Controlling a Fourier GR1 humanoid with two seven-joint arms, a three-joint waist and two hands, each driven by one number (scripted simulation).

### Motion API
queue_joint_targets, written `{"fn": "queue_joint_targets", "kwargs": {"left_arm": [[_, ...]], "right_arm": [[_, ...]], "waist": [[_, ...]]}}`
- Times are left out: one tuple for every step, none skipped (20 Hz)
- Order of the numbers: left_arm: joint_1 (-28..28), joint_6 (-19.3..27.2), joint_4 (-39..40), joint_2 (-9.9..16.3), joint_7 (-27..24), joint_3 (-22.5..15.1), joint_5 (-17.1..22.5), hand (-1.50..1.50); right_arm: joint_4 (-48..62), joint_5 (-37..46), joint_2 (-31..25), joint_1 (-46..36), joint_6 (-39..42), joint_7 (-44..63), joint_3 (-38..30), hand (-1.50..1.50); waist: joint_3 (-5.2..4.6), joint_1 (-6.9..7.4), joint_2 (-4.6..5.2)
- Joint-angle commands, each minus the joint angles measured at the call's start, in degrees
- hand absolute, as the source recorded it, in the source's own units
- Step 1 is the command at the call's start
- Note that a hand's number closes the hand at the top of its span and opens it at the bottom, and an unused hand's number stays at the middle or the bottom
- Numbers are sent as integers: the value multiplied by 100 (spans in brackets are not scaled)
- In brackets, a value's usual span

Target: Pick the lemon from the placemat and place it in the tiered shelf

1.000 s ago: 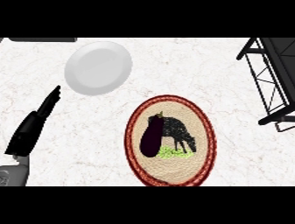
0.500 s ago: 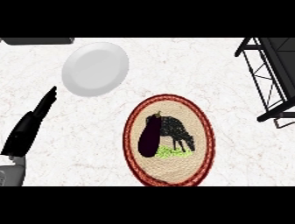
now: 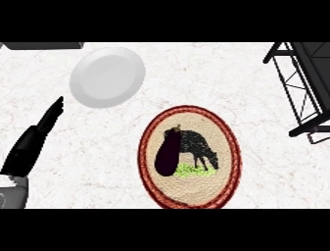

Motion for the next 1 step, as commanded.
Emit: {"fn": "queue_joint_targets", "kwargs": {"left_arm": [[113, 207, 68, -164, -190, -94, -197, 0]], "right_arm": [[-103, -529, 64, 749, 419, -529, -645, -150]], "waist": [[0, 29, 11]]}}
